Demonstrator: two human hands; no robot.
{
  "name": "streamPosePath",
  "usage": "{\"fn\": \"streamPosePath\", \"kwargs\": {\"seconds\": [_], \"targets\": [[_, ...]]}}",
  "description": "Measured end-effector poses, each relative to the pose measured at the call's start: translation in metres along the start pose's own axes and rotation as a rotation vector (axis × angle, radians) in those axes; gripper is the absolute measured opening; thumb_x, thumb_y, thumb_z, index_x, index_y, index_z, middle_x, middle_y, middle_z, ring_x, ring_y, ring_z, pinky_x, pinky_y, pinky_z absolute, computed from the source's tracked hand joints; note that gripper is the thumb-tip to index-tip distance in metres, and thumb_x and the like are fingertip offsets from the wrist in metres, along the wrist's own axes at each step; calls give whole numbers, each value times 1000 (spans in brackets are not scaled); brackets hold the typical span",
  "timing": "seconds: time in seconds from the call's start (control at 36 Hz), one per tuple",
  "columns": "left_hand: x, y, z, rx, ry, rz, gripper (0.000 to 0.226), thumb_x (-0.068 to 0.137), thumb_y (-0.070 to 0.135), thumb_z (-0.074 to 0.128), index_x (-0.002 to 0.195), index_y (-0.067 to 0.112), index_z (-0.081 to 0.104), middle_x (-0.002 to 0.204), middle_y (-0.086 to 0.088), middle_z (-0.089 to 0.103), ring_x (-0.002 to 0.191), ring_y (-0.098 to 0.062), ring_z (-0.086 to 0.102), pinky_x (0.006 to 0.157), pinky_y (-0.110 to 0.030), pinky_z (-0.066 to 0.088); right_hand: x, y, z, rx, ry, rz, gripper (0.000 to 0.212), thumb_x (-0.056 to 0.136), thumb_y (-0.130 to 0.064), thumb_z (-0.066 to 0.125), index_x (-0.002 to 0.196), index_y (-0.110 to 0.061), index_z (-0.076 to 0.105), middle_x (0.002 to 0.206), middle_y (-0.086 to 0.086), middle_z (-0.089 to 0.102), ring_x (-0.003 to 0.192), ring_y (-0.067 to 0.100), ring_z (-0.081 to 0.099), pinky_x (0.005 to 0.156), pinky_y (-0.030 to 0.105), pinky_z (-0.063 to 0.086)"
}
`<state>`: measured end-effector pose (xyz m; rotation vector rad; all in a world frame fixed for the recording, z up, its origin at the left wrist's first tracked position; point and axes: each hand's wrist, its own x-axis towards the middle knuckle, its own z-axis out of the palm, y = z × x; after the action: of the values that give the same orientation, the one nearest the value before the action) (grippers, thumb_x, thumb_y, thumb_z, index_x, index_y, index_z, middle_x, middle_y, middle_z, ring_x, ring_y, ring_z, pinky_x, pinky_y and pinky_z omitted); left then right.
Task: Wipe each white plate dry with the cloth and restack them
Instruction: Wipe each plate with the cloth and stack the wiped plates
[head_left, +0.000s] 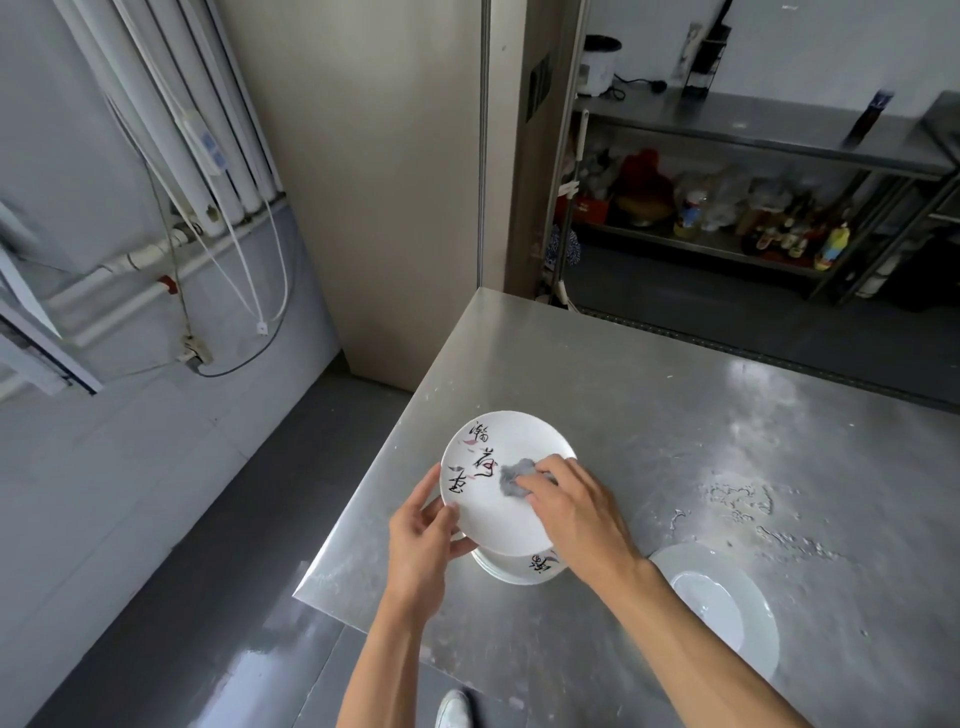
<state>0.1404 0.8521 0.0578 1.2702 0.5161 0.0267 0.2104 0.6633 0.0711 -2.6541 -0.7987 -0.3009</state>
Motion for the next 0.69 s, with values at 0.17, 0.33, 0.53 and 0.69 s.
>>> {"fn": "streamPosePath", "kwargs": {"seconds": [0.17, 0.33, 0.53, 0.69], "targets": [[-8, 6, 1, 114, -119, -4, 56, 104, -1, 49, 143, 39, 57, 117, -3, 79, 104, -27, 76, 71, -33, 62, 11, 9, -5, -38, 53, 177, 31, 88, -17, 72, 117, -28, 70, 101, -1, 55, 87, 25, 57, 63, 33, 45], [-11, 11, 10, 138, -178, 18, 59, 100, 2, 49, 139, 45, 62, 120, -6, 77, 106, -22, 73, 83, -54, 65, 24, -11, -9, 131, 36, 125, 27, 91, -16, 70, 117, -21, 68, 111, 0, 57, 93, 24, 62, 67, 38, 54], [-6, 10, 1, -1, -43, 18, 51, 104, 1, 51, 144, 33, 57, 118, -7, 78, 107, -29, 76, 78, -43, 65, 12, -30, 4, 295, -182, -48, 24, 97, -23, 63, 120, -22, 71, 116, -3, 59, 108, 17, 59, 89, 37, 53], [-4, 8, -12, -109, 103, 10, 52, 103, -6, 47, 134, 34, 61, 113, -11, 79, 100, -37, 77, 70, -40, 64, -5, -19, 9, 223, -252, -61, 20, 98, -22, 57, 112, -25, 72, 111, -6, 58, 101, 15, 56, 81, 36, 54]]}}
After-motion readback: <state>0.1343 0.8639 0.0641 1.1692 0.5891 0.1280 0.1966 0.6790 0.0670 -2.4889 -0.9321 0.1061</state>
